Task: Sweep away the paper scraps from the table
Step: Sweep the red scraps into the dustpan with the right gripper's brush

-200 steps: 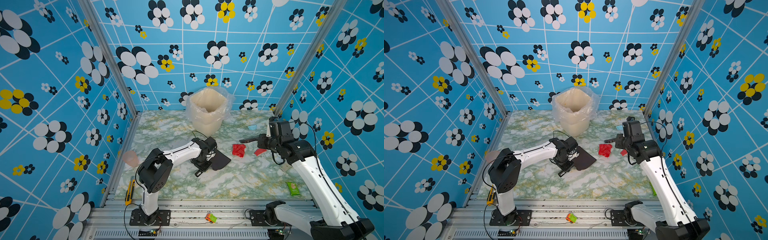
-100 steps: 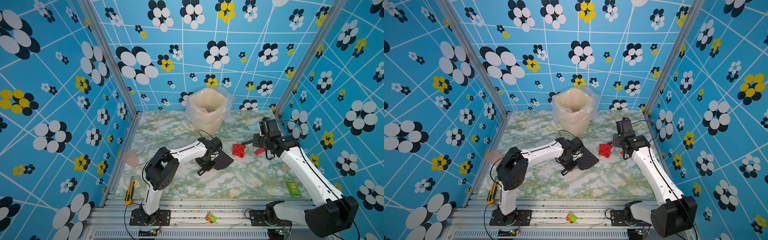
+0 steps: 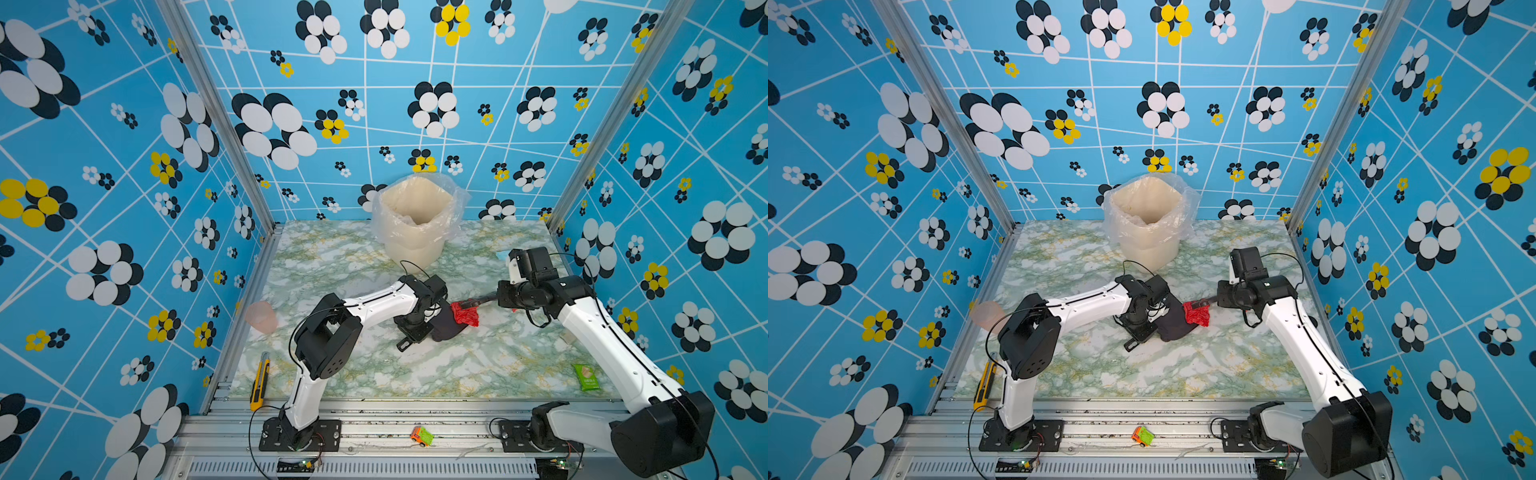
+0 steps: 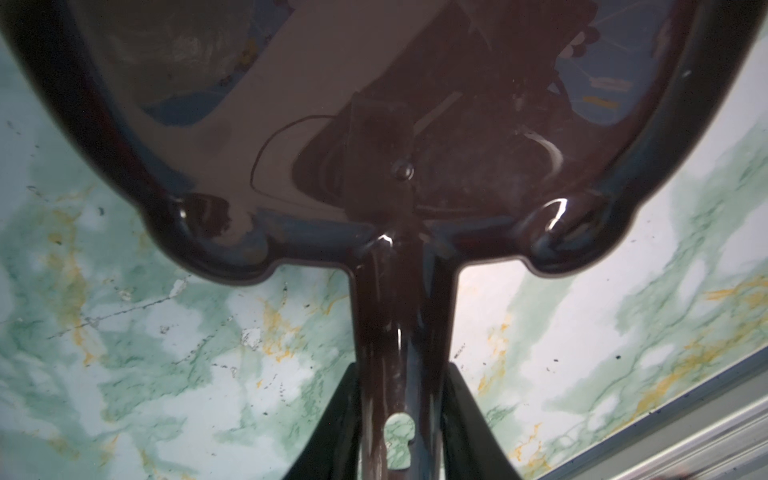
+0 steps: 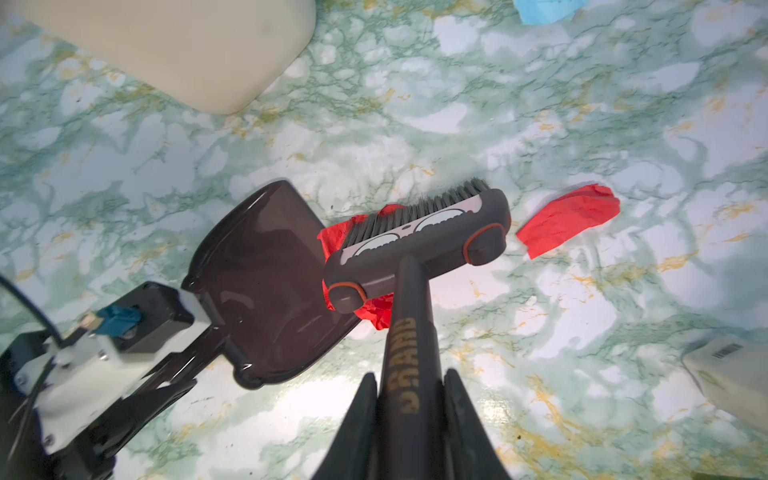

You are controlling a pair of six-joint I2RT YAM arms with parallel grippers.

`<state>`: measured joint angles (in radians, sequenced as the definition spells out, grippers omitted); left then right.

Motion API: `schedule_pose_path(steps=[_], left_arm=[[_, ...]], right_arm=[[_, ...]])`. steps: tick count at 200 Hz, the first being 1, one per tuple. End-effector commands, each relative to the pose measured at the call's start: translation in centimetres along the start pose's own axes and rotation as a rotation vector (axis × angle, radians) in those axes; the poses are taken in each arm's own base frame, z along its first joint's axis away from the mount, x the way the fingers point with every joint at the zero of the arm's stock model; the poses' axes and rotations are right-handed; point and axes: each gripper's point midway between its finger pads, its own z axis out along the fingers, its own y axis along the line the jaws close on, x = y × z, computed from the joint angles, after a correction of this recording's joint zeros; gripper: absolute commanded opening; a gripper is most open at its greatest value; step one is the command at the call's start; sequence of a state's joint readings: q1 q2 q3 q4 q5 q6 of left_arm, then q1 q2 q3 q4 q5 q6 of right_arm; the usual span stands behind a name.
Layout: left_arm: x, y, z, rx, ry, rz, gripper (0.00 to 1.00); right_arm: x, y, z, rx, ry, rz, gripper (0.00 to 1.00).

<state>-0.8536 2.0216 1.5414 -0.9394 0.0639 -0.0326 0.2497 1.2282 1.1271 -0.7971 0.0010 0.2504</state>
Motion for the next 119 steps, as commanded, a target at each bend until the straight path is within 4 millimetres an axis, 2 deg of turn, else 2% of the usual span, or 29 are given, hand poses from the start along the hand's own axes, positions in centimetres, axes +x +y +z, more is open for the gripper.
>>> schedule_pose_path(steps=[1, 39, 67, 95, 119], left_arm=[[-0.5, -1.0, 0.0, 0.028, 0.003, 0.028, 0.00], [-0.6, -1.2, 0.1, 0.038, -0.002, 0.032, 0.00], [-0.7, -1.4, 0.1, 0.047, -0.015, 0.031, 0.00], [-0.9, -1.5, 0.1, 0.056, -0.037, 0.027, 0.00], [-1.1, -1.7, 0.1, 0.065, -0.047, 0.024, 0.00]], right_arm=[[0.8, 1.3, -1.3, -0.092, 0.000, 0.007, 0.00], [-1.6, 0.8, -3.4, -0.060, -0.129, 0.034, 0.00], [-2.6, -1.5, -4.9, 0.070, -0.189, 0.062, 0.00], [-2.4, -3.5, -6.0, 0.184, -0.186, 0.059, 0.00], [-1.3, -2.8, -5.5, 0.152, -0.105, 0.002, 0.00]])
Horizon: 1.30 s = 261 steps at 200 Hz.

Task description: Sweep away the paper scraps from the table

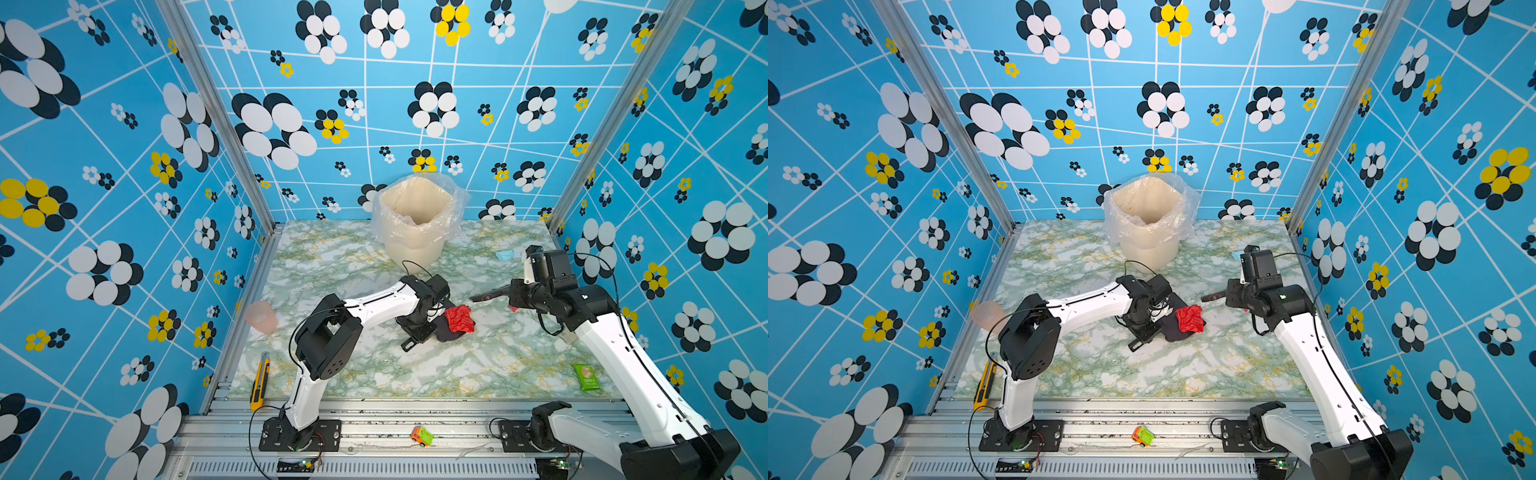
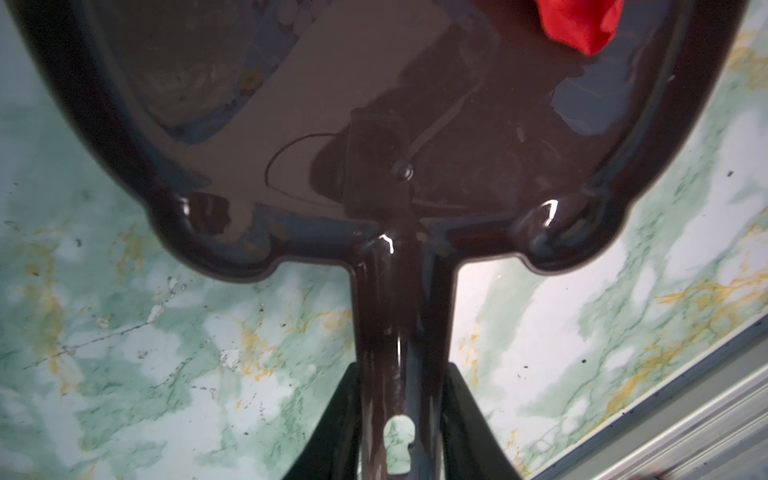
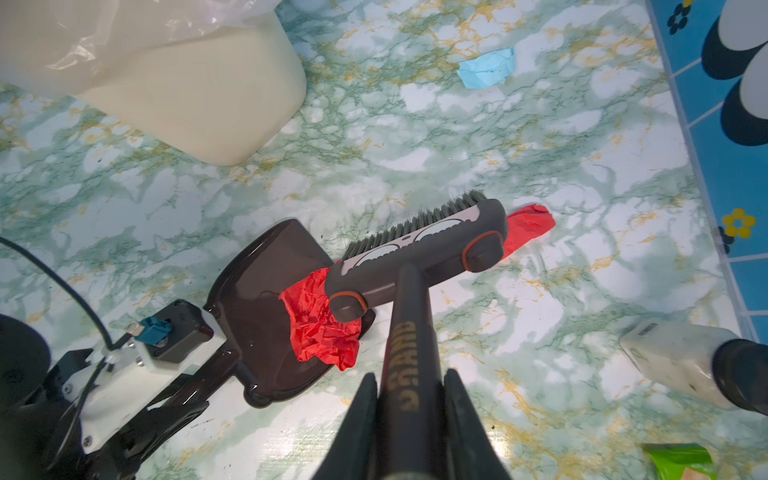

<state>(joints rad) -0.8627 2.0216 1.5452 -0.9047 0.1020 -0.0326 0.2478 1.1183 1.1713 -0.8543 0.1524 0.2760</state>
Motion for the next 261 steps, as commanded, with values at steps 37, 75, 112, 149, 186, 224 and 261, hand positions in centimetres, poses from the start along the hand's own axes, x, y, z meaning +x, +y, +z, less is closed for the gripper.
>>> schedule_pose_path(steps=[37, 75, 112, 149, 186, 224, 261], left_arm=[[-0.6, -0.7, 0.3, 0.039, -0.026, 0.003, 0.00], [-0.4, -0.6, 0.7, 0.040, -0.020, -0.007, 0.00], [-0.6, -0.4, 0.4, 0.027, -0.032, -0.016, 0.00], [-0.5, 0.3, 0.4, -0.005, -0.035, -0.029, 0.00], [-0.6, 1.3, -0.5, -0.052, -0.067, -0.044, 0.00], [-0.6, 3.1, -2.1, -0.132, -0.118, -0.069, 0.00], [-0.2, 3.8, -1.7, -0.154, -0.096, -0.074, 0.00]], right_arm=[[3.0, 1.7, -0.1, -0.106, 0.185, -0.102, 0.00], [3.3, 3.3, 0.1, -0.197, 0.182, -0.093, 0.00], [1.6, 3.2, -0.6, -0.189, 0.089, -0.073, 0.00], [0.2, 1.2, -2.2, -0.091, 0.005, -0.078, 0.00], [-0.8, -1.1, -3.4, 0.021, -0.068, -0.039, 0.00], [-1.4, -1.8, -4.0, 0.053, -0.122, -0.018, 0.00], [-1.3, -1.5, -3.2, 0.044, -0.112, -0.026, 0.00]])
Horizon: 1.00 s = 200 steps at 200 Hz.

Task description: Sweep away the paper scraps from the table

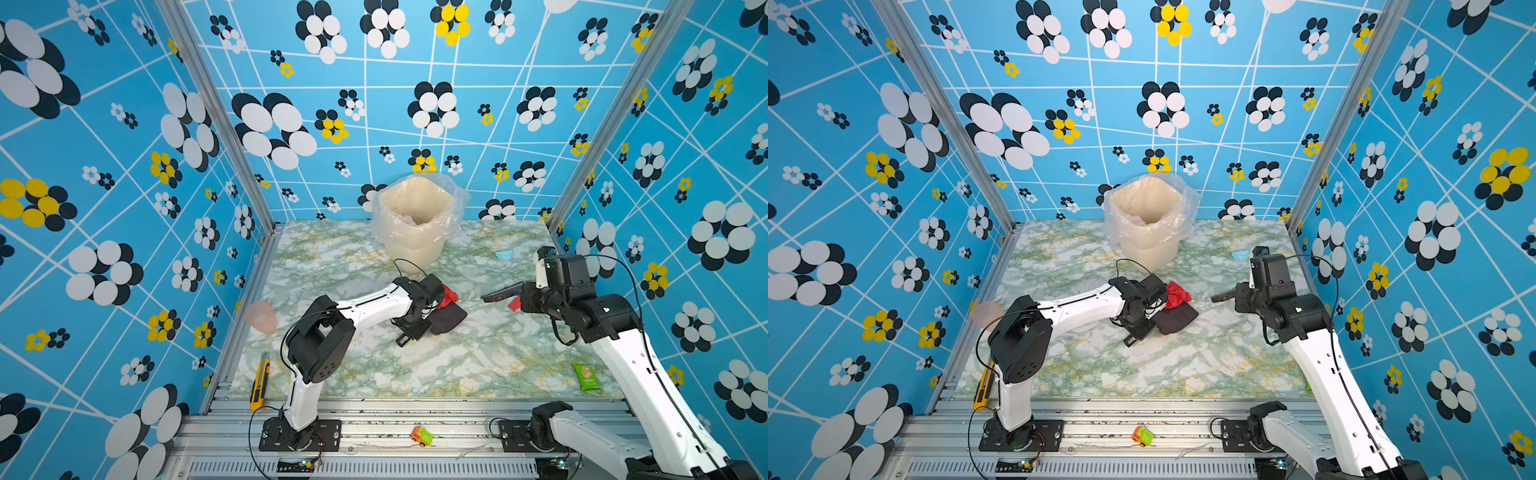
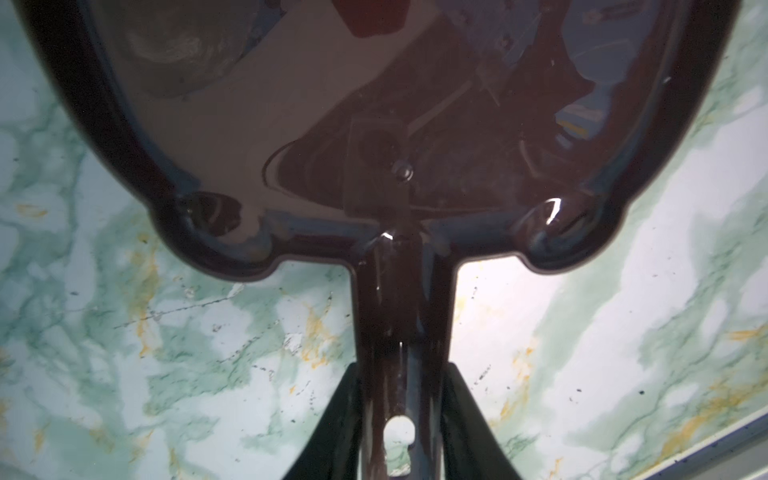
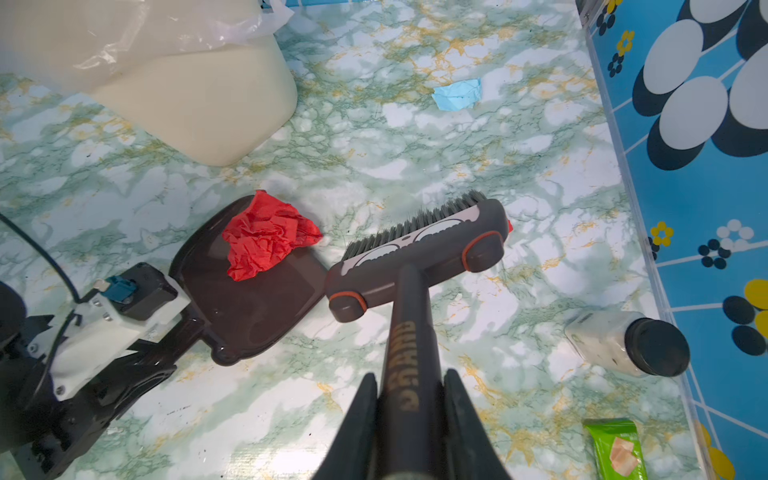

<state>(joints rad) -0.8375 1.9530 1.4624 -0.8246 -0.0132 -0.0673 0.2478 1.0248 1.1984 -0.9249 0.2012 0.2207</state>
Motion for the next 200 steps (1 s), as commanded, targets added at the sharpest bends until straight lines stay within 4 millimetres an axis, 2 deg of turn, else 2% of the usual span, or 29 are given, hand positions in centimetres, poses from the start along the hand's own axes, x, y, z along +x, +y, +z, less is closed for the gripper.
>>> schedule_pose_path(steps=[1, 29, 52, 83, 118, 156, 200], left_arm=[[-0.3, 1.0, -0.7, -0.039, -0.022, -0.017, 0.00], [-0.2, 0.8, -0.4, -0.032, -0.006, -0.017, 0.00], [-0.2, 0.7, 0.0, -0.023, 0.012, -0.017, 0.00], [0.1, 0.5, 0.6, -0.010, 0.050, -0.012, 0.00], [0.4, 0.3, 0.8, -0.001, 0.067, -0.011, 0.00], [0.3, 0.2, 1.1, 0.004, 0.076, -0.013, 0.00], [0.1, 0.1, 1.1, 0.014, 0.076, -0.014, 0.00]], right_arm=[[-1.1, -0.1, 0.2, 0.008, -0.052, 0.022, 0.00], [-1.7, 1.1, 0.8, -0.060, -0.090, 0.033, 0.00], [-3.0, 2.7, 1.5, -0.143, -0.147, 0.071, 0.00], [-4.6, 4.6, 3.5, -0.221, -0.194, 0.113, 0.00], [-5.6, 5.6, 5.7, -0.247, -0.220, 0.134, 0.00], [-4.5, 7.0, 8.1, -0.284, -0.150, 0.095, 0.00], [-1.2, 8.4, 9.1, -0.328, 0.000, -0.032, 0.00]])
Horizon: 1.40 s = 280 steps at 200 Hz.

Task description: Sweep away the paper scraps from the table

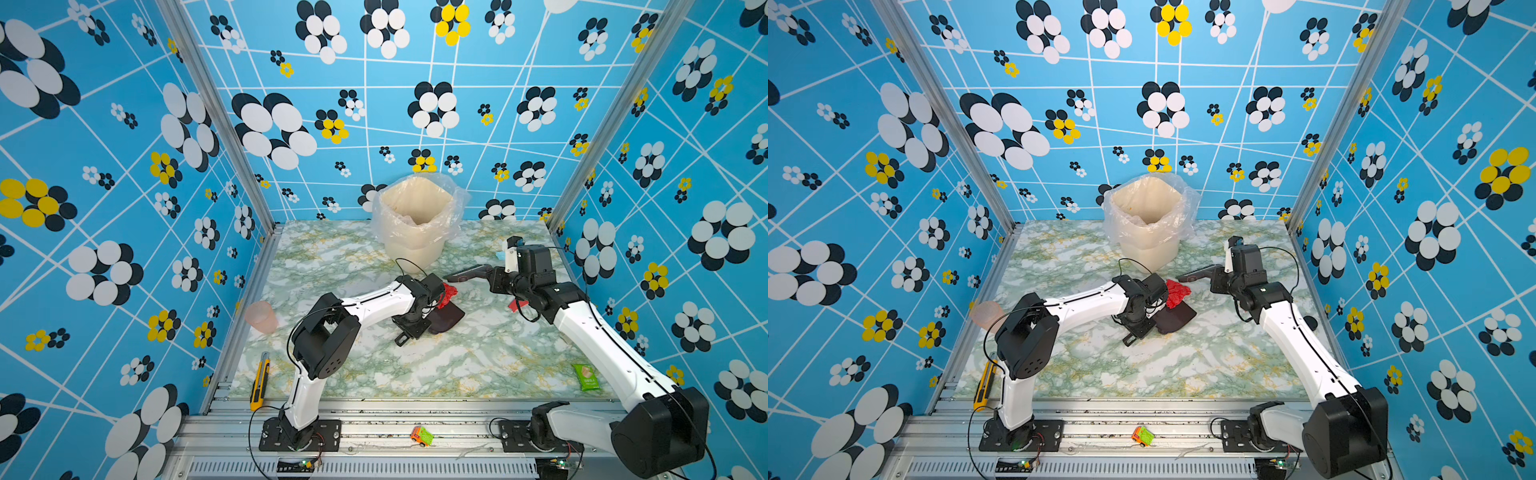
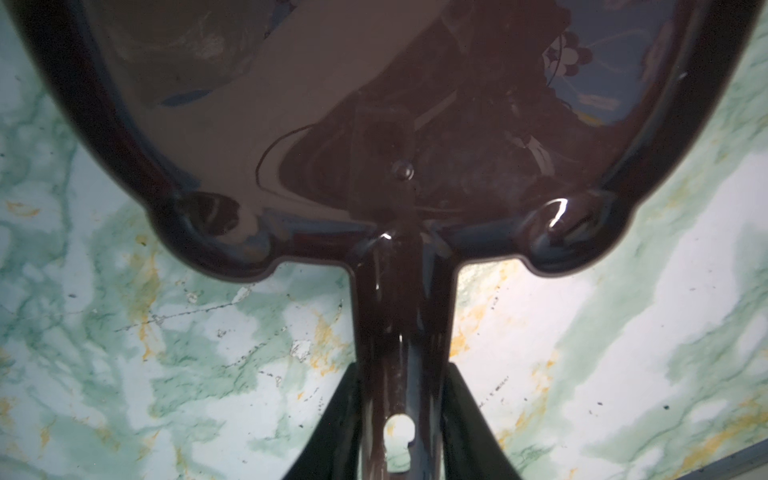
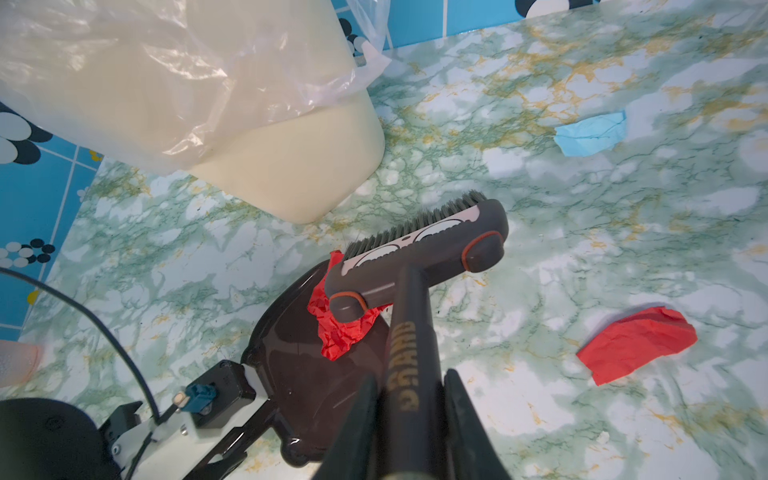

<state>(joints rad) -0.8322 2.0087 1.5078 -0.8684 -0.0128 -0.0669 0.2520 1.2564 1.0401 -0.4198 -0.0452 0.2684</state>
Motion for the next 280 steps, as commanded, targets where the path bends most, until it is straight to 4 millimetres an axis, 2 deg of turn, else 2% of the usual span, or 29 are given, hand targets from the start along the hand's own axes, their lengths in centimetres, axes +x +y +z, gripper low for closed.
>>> schedule_pose_path(steps=[1, 30, 66, 102, 167, 207, 237, 256, 260, 280], left_arm=[[-0.1, -0.1, 0.1, 0.018, 0.022, -0.008, 0.00], [-0.1, -0.2, 0.1, 0.026, 0.027, -0.008, 0.00], [-0.2, -0.4, 0.1, 0.035, 0.022, -0.009, 0.00], [-0.6, -0.7, 0.0, 0.052, -0.006, -0.010, 0.00], [-1.6, 0.1, -0.7, 0.025, -0.109, -0.031, 0.00], [-1.9, 0.6, -3.0, 0.016, -0.156, -0.035, 0.00], [-1.7, 0.6, -5.4, 0.031, -0.170, -0.020, 0.00], [-1.1, 0.5, -6.2, 0.034, -0.139, 0.001, 0.00], [-1.2, 0.5, -7.4, 0.037, -0.163, 0.004, 0.00], [-0.9, 0.2, -9.3, 0.051, -0.183, 0.020, 0.00]], right_arm=[[1.3, 1.4, 0.0, -0.060, 0.067, -0.078, 0.00], [3.9, 2.3, -0.4, -0.110, 0.182, -0.127, 0.00], [5.1, 3.3, -1.5, -0.151, 0.205, -0.150, 0.00], [3.1, 2.9, -3.4, -0.117, 0.098, -0.133, 0.00], [-0.9, 0.0, -7.1, 0.059, -0.027, -0.073, 0.00], [-2.3, -2.3, -9.9, 0.136, -0.104, 0.006, 0.00], [-2.2, -3.8, -10.7, 0.187, -0.100, 0.057, 0.00], [-2.2, -4.7, -11.1, 0.208, -0.115, 0.086, 0.00], [-2.2, -4.8, -11.2, 0.213, -0.117, 0.088, 0.00], [-2.1, -6.2, -11.7, 0.264, -0.135, 0.120, 0.00]])
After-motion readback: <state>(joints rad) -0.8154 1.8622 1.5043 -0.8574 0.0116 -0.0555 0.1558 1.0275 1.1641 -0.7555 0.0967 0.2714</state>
